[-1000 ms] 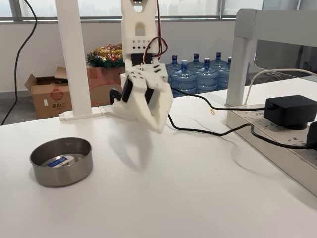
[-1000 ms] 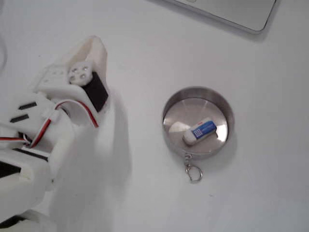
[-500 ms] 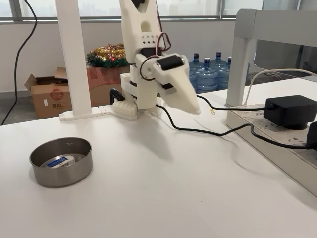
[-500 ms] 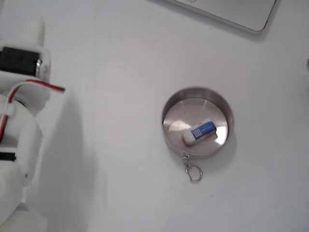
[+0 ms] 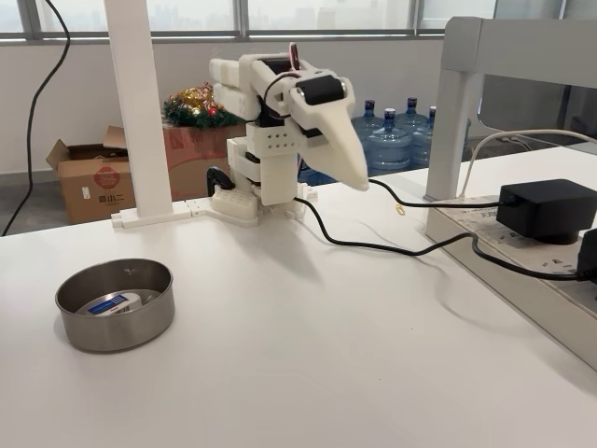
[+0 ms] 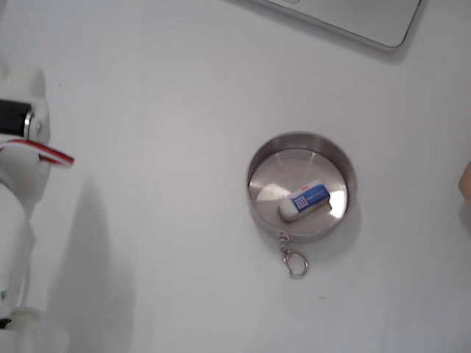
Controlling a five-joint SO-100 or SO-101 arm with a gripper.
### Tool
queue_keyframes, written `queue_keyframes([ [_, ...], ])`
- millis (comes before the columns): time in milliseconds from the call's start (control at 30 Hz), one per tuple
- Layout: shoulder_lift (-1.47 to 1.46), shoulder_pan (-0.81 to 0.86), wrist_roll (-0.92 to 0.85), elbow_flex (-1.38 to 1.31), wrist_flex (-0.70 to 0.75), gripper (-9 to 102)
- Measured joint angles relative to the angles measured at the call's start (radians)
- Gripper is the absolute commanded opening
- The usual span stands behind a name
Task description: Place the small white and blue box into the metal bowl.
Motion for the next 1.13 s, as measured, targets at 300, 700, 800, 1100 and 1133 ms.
queue_keyframes([
  [300, 0.172, -0.006, 0.0, -0.003, 0.39, -4],
  [700, 0.175, -0.006, 0.0, -0.003, 0.4, -4],
  [800, 0.175, -0.006, 0.0, -0.003, 0.4, -4],
  [1100, 0.175, -0.006, 0.0, -0.003, 0.4, -4],
  [1133, 0.175, -0.006, 0.0, -0.003, 0.4, -4],
])
